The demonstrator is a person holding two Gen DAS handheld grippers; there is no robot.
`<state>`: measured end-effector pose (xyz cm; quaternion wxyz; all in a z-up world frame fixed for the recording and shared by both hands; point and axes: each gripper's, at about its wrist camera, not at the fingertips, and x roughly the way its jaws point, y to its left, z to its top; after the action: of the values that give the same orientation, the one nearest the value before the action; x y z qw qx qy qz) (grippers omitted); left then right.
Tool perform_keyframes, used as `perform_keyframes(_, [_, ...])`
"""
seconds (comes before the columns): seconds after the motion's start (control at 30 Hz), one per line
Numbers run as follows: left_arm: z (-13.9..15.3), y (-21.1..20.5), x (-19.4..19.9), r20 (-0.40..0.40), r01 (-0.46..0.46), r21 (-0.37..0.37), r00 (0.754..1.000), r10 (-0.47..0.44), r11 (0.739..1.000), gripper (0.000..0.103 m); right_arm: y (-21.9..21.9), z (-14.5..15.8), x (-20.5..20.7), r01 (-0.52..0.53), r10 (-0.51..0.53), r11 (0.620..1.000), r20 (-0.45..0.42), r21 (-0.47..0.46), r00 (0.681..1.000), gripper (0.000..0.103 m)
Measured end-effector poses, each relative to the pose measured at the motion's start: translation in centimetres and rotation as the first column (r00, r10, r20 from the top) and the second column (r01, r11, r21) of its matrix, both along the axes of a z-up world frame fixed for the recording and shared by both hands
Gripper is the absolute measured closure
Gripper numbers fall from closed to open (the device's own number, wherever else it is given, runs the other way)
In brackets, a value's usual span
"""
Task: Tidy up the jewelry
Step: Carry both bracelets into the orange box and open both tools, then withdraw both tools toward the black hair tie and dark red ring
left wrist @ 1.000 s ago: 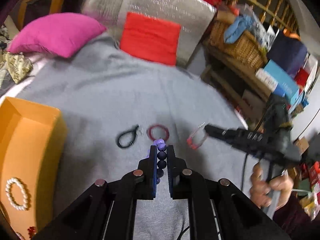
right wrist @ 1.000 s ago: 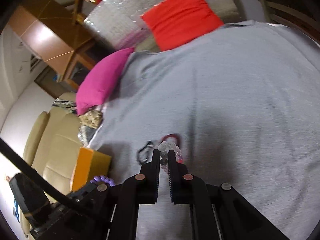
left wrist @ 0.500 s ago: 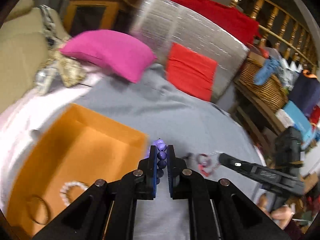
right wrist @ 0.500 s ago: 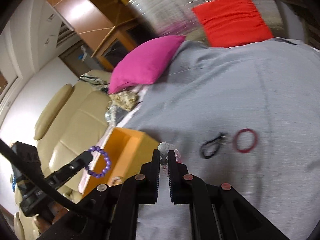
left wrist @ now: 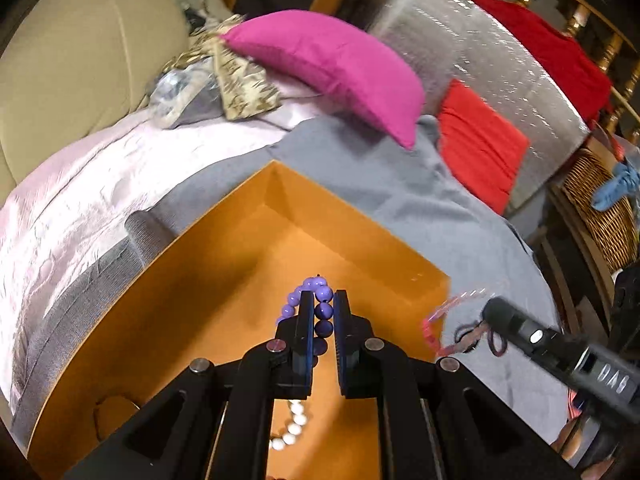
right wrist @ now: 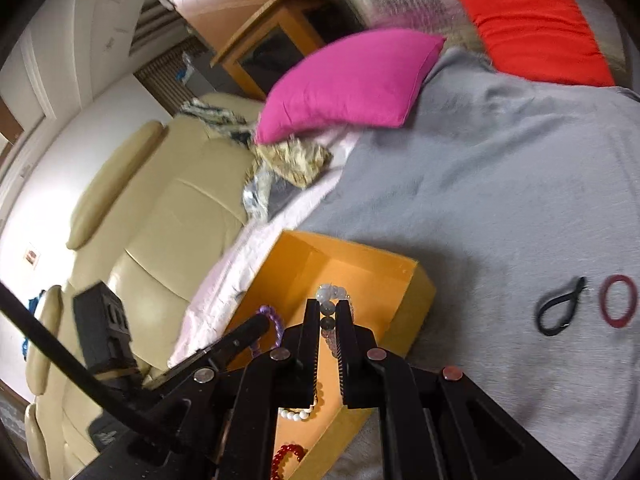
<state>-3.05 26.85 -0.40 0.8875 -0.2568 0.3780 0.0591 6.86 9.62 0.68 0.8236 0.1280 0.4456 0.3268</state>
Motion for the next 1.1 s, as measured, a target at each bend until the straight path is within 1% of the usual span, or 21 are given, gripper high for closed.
perform_keyframes(0.07, [-0.6,0.3,0.5,-0.024,-0.015,0.005,1.000,0.015,1.000,0.094,0.8,-0.9,0.3,0.000,0.000,1.000,-0.017,-0.025,1.000,0.094])
perform_keyframes(0.17, [-1.2,0.3,1.2,-0.061,-0.038,0.048,0.997,0.041,0.998,0.094,1.4,-2.0,0.9,0.008,-0.010,0.999,-0.041,-0.042,0.999,0.093])
perform_keyframes(0.2, [-1.2,0.3,1.3,-0.064,-0.042,0.050,0.997,0.045,0.998,0.094,1.5,-2.3,1.1,0.012,-0.014,0.999,-0.048,-0.042,0.999,0.091])
perform_keyframes(0.27, [-1.3,0.4,1.4,-0.068,-0.054,0.056,0.996,0.058,0.997,0.094,1.5,-2.5,1.4,0.022,-0.024,0.999,-0.049,-0.039,0.998,0.091])
perform_keyframes(0.37, [-1.1,0.4,1.4,-0.073,-0.076,0.093,0.994,0.083,0.993,0.094,1.3,-2.6,2.0,0.040,-0.042,0.999,-0.068,-0.030,0.997,0.091])
perform_keyframes(0.43, [-0.8,0.2,1.3,-0.069,-0.076,0.110,0.994,0.083,0.991,0.093,0.8,-2.3,2.0,0.045,-0.046,0.999,-0.060,-0.021,0.997,0.091])
perform_keyframes(0.53, [-0.3,-0.7,1.4,-0.059,-0.054,0.142,0.996,0.063,0.988,0.085,-0.5,-1.5,1.7,0.055,-0.056,0.998,-0.026,-0.027,0.998,0.091])
perform_keyframes(0.6, [0.1,-1.5,1.4,-0.050,-0.048,0.174,0.997,0.058,0.983,0.084,-1.9,-0.8,1.5,0.064,-0.064,0.998,-0.008,-0.028,0.998,0.091])
perform_keyframes(0.63, [0.5,-2.0,1.4,-0.042,-0.045,0.192,0.998,0.054,0.980,0.084,-2.8,-0.5,1.4,0.071,-0.071,0.997,0.001,-0.028,0.997,0.089])
perform_keyframes(0.67, [0.9,-2.6,1.3,-0.031,-0.043,0.216,0.998,0.051,0.975,0.083,-4.0,-0.2,1.2,0.081,-0.081,0.996,0.010,-0.030,0.997,0.086])
perform_keyframes(0.73, [1.8,-3.9,1.1,-0.007,-0.045,0.274,0.999,0.049,0.961,0.082,-5.9,0.2,1.0,0.098,-0.098,0.995,0.016,-0.032,0.995,0.077])
perform_keyframes(0.8, [2.8,-5.6,0.8,0.022,-0.041,0.331,0.999,0.036,0.943,0.076,-8.7,0.6,0.6,0.127,-0.126,0.991,0.020,-0.032,0.992,0.073])
perform_keyframes(0.87, [3.6,-7.1,0.6,0.047,-0.042,0.373,0.999,0.027,0.927,0.061,-11.4,0.9,0.2,0.157,-0.156,0.987,0.020,-0.040,0.988,0.071])
perform_keyframes(0.9, [4.1,-8.4,0.3,0.065,-0.042,0.406,0.998,0.017,0.913,0.058,-12.5,0.9,0.0,0.169,-0.168,0.985,0.019,-0.041,0.986,0.070])
perform_keyframes(0.97, [4.8,-10.1,0.1,0.085,-0.032,0.449,0.996,-0.007,0.893,0.050,-15.3,1.0,-0.5,0.204,-0.204,0.978,0.014,-0.044,0.979,0.068])
perform_keyframes(1.0, [5.0,-11.0,0.0,0.093,-0.026,0.464,0.995,-0.019,0.885,0.048,-16.3,1.0,-0.7,0.217,-0.217,0.975,0.013,-0.043,0.976,0.064])
perform_keyframes(1.03, [5.3,-12.1,-0.2,0.104,-0.016,0.485,0.994,-0.039,0.874,0.045,-17.5,1.0,-1.0,0.234,-0.233,0.971,0.012,-0.042,0.972,0.055])
perform_keyframes(1.07, [5.6,-13.0,-0.2,0.111,-0.010,0.498,0.992,-0.053,0.867,0.041,-18.7,1.0,-1.4,0.252,-0.251,0.967,0.014,-0.041,0.968,0.051])
perform_keyframes(1.1, [5.7,-13.8,-0.3,0.117,-0.002,0.510,0.991,-0.068,0.860,0.040,-20.2,1.0,-1.8,0.274,-0.273,0.961,0.022,-0.041,0.962,0.050])
